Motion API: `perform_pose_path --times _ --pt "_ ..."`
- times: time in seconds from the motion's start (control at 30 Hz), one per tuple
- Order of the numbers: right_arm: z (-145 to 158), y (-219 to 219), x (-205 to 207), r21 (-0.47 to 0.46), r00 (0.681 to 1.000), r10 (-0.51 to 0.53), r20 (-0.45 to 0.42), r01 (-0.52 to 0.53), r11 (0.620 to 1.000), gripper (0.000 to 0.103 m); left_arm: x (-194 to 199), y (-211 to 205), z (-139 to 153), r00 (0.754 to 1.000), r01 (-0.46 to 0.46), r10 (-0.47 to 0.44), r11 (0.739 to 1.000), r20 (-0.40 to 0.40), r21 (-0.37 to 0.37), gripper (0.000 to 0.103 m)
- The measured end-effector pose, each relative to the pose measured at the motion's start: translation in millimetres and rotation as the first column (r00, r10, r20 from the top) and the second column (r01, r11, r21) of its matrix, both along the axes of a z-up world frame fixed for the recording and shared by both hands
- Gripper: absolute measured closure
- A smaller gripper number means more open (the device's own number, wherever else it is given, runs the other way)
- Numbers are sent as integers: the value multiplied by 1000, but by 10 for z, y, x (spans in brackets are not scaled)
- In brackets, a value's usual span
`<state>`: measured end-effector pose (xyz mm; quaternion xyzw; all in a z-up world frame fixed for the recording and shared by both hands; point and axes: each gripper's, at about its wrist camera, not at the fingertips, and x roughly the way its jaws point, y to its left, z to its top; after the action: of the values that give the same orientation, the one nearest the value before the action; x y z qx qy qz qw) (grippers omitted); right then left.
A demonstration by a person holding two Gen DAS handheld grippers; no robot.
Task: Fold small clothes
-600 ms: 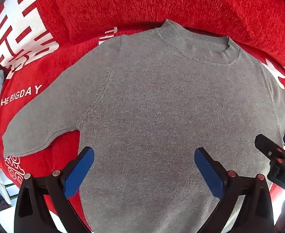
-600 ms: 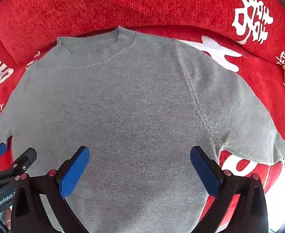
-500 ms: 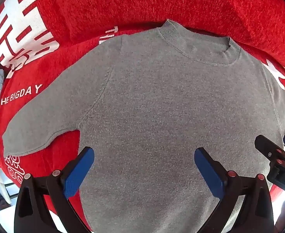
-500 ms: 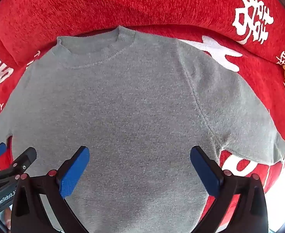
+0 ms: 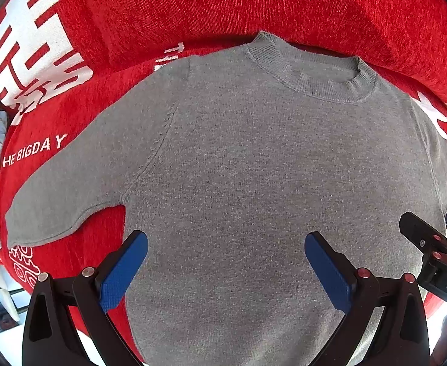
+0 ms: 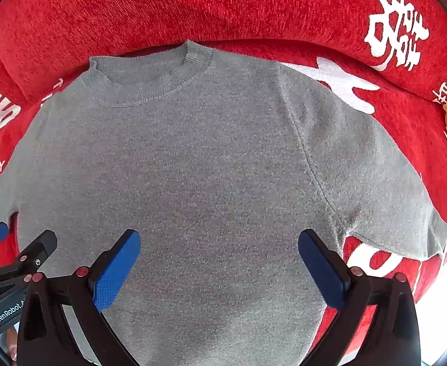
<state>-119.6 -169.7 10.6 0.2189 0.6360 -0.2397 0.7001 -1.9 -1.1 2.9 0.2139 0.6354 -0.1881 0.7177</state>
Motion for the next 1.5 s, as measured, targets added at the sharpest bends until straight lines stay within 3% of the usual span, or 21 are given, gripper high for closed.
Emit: perform_pose_path --times 1.0,1.5 --pt "7 -4 39 6 1000 1 -30 0 1000 0 -30 22 19 1000 1 -1 1000 20 9 0" --pt "-17 2 74 -2 1000 2 -3 -2 1000 0 46 46 -33 1000 4 -4 1000 -25 -8 0"
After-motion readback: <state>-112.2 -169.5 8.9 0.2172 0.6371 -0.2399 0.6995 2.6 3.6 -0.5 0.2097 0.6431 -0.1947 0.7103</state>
